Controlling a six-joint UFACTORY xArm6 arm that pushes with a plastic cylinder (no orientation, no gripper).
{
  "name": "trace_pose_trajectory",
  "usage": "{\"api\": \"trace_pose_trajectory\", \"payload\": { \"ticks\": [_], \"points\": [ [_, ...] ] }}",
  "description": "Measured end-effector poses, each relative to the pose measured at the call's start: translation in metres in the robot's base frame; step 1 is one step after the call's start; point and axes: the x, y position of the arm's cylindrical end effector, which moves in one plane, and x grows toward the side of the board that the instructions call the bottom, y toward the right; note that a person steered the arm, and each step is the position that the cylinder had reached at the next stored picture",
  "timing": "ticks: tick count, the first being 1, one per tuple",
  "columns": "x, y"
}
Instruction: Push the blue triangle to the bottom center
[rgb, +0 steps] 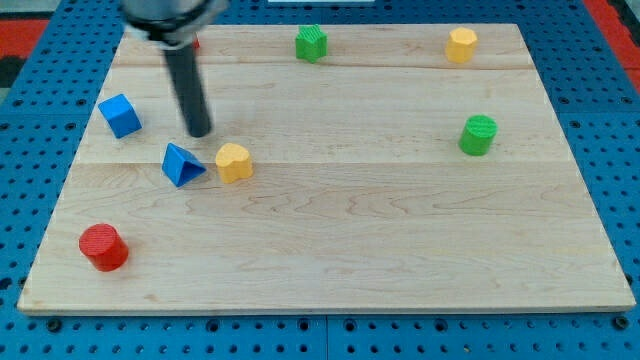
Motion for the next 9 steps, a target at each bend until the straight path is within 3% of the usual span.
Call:
{"api": "trace_pose_trajectory", "payload": {
  "ticks": [4, 6, 8, 9],
  "points": [
    [0.003, -0.015],
    [0.04, 0.013],
    [0.111, 0.073],
    [0.116, 0.033]
  ]
}}
